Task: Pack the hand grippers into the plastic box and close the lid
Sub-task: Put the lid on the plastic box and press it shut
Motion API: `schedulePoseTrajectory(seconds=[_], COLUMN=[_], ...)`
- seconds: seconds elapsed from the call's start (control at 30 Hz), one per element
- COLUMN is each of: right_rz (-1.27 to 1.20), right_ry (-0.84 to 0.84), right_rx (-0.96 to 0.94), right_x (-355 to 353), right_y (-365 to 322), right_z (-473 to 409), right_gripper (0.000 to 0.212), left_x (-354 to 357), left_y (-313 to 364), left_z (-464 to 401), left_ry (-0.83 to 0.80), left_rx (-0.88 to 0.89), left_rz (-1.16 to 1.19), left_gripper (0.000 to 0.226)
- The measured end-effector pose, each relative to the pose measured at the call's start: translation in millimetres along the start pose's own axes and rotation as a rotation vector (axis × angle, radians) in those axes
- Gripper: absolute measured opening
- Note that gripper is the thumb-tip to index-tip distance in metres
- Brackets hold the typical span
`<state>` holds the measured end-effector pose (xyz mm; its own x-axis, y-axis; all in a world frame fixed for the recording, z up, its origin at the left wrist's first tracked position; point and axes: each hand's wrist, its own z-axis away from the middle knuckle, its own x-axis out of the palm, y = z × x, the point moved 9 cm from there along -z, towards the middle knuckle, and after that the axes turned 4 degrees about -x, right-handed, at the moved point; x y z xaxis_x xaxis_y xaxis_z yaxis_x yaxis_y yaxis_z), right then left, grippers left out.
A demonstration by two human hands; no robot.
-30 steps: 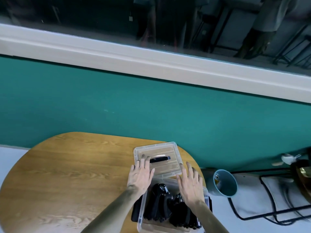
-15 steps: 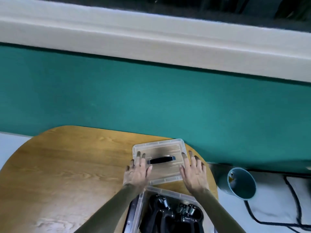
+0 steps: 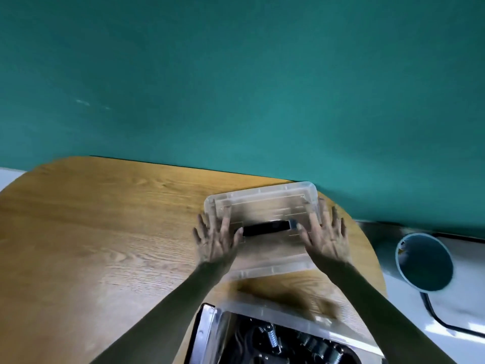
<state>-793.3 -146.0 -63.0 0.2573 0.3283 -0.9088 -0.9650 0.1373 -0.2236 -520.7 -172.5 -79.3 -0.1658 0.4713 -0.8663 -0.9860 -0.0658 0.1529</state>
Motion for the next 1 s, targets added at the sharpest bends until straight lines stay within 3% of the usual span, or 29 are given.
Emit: schedulePoseTrajectory(seconds=[0.37, 0.7, 1.0], right_rz=[-0.069, 0.014, 0.104], right_ry=[0.019, 0.112, 0.173], right_rx=[0.006, 0.094, 0.106], right_x=[54, 26, -16], right_y=[-3, -12, -14], right_z=[-17, -11, 11], right_gripper=[0.067, 0.064, 0.066], left_x=[36, 24, -18], left_y=[-2, 6, 25], left_z=[-1, -5, 8], left_ry=[0.113, 0.072, 0.157], left_rx=[0.045, 0.012, 0.052], left_rz=[0.145, 0.135, 0.026], left_gripper=[0.076, 0.08, 0.081])
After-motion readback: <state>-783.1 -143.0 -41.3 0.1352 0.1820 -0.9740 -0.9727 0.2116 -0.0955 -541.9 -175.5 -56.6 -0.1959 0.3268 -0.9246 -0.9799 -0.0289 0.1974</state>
